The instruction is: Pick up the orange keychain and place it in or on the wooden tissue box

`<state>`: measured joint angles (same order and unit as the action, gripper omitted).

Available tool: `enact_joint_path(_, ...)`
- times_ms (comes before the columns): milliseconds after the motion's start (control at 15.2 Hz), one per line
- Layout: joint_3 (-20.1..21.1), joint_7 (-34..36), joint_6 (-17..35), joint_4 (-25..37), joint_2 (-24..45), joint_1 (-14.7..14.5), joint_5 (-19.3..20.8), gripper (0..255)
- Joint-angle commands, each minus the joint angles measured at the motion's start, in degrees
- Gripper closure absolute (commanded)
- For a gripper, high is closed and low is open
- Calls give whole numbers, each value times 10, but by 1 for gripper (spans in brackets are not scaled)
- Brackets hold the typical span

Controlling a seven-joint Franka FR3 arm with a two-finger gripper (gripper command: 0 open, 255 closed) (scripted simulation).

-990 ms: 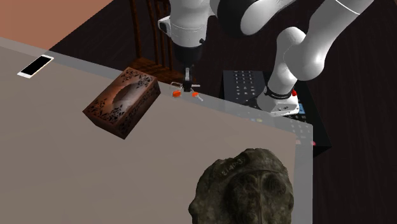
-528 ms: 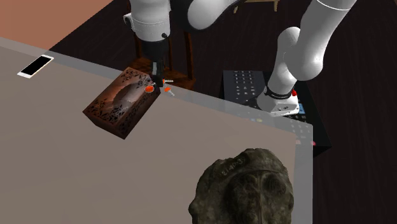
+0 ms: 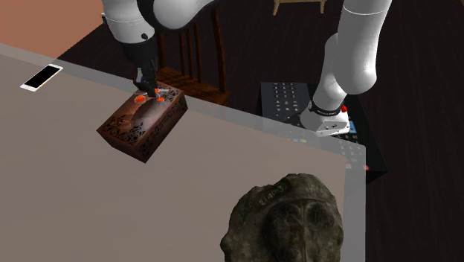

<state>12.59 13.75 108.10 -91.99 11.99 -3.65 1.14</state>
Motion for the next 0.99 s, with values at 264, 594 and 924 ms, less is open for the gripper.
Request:
enact_joint_path(264,-9,-12,-45,154,110,-1,19,255)
enact_joint_path(594,-9,-12,-7,114,109,0,19,255)
enact_joint_path(924,-10,-12,31,79,112,1,20,255)
